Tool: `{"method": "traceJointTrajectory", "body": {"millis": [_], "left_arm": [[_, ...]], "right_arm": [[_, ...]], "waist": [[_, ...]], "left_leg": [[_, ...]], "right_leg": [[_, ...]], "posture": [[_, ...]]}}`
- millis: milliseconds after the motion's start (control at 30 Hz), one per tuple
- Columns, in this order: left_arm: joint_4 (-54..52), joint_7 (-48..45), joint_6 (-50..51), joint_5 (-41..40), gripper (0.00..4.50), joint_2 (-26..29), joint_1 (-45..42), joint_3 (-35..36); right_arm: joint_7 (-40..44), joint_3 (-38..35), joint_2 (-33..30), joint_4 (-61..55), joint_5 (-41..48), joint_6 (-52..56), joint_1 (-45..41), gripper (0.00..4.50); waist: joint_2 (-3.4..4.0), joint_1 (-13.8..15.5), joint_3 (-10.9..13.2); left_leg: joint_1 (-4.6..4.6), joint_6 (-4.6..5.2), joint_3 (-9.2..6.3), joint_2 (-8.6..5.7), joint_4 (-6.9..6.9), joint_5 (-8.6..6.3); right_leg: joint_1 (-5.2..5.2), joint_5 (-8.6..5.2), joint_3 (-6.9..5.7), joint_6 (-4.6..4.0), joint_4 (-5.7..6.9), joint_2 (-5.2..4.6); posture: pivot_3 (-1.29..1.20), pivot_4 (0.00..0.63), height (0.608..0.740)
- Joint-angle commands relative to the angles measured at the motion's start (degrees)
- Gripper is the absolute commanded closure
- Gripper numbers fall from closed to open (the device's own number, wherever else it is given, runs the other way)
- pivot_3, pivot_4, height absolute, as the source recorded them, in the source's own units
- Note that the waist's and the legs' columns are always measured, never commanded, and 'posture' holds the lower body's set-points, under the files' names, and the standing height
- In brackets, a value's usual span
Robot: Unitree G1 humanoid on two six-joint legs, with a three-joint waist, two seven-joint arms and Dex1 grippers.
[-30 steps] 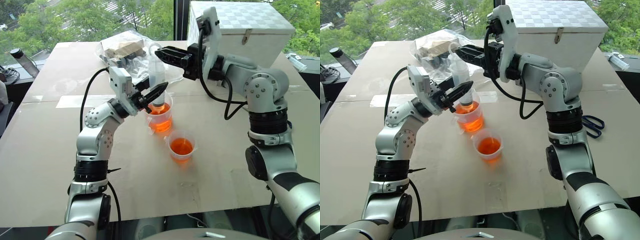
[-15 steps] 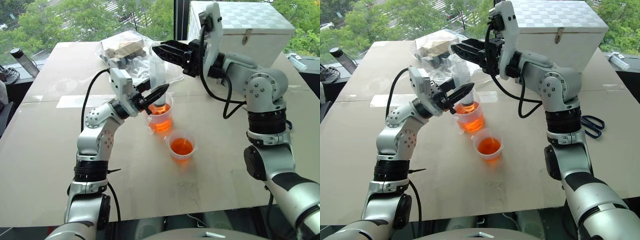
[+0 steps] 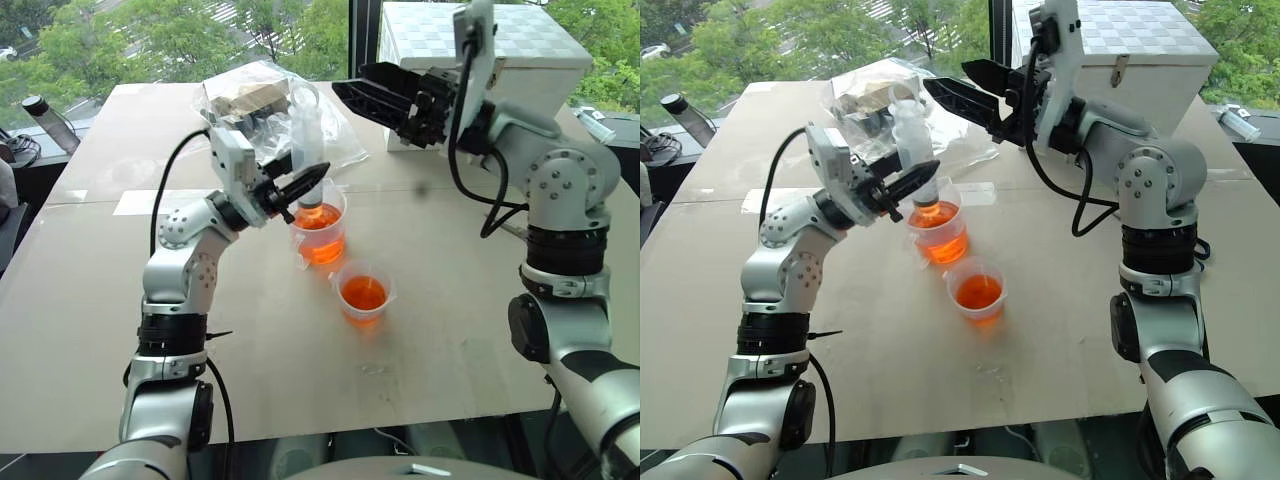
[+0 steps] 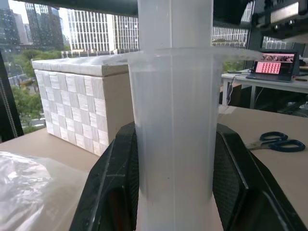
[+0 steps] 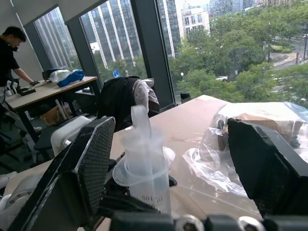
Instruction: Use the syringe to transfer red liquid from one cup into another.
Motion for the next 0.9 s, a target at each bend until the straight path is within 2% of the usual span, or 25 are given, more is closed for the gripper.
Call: {"method": "traceJointTrajectory", "body": {"millis": [33,133,333,500,633,800,900], "left_arm": [[-3.9,0.8,2.9,-3.1,3.11,0.8,-2.3,1.3],[-5.3,1.3,7.3,-5.6,3.11,1.3,-3.2,1.4],[-5.0,1.5,8.1,-5.7,3.11,1.5,-4.6,1.2],[-7.2,1.3,9.5,-7.7,3.11,1.2,-6.7,0.9],[-12.0,1.0,14.5,-13.2,3.11,0.8,-7.6,0.2],[-18.6,-0.1,21.1,-21.6,3.11,-0.3,-5.3,-1.8],[-20.7,-1.1,23.1,-23.3,3.11,0.1,-3.3,-3.2]], "right_arm": [[2.4,-2.1,-1.9,-5.6,4.0,0.9,1.9,0.53],[4.7,-1.6,-5.2,-8.0,5.1,1.8,6.0,0.53],[6.5,1.3,-10.4,-7.4,-2.5,-5.1,14.3,0.53],[5.7,-1.6,-11.5,-8.1,-2.3,-5.8,17.7,0.53],[5.7,-4.5,-13.1,-9.5,-0.3,-5.2,18.8,0.53],[7.4,-8.8,-17.1,-7.8,1.4,-5.4,19.0,0.53],[8.0,-9.8,-18.7,-7.1,1.5,-5.7,19.1,0.53]], "waist": [[0.00,-0.1,0.0],[0.00,-0.1,0.0],[0.00,0.0,0.0],[0.00,-0.1,0.0],[-0.01,0.1,0.0],[-0.01,0.2,0.0],[0.00,-0.1,0.0]], "left_leg": [[0.00,0.00,0.02,0.00,-0.01,0.00],[0.00,0.00,0.02,0.00,-0.03,0.00],[0.01,0.00,0.00,0.00,-0.04,0.00],[0.02,0.00,0.02,0.00,-0.04,0.00],[0.01,0.00,0.02,0.00,-0.04,0.00],[0.00,0.00,0.01,0.00,-0.03,0.00],[0.03,0.00,0.01,0.00,-0.03,0.00]], "right_leg": [[0.00,0.00,0.02,0.00,0.00,-0.01],[0.00,0.00,0.02,0.00,0.00,-0.01],[0.02,0.00,0.01,0.00,-0.04,0.00],[0.00,0.00,0.06,0.00,-0.03,0.03],[0.01,0.00,0.06,0.00,-0.04,0.00],[0.04,0.00,0.05,0.00,-0.07,-0.02],[0.05,0.00,0.06,0.00,-0.05,-0.01]], "posture": [[0.00,0.150,0.740],[0.00,0.150,0.740],[0.00,0.150,0.740],[0.00,0.150,0.740],[0.00,0.150,0.740],[0.00,0.150,0.740],[0.00,0.150,0.740]]}}
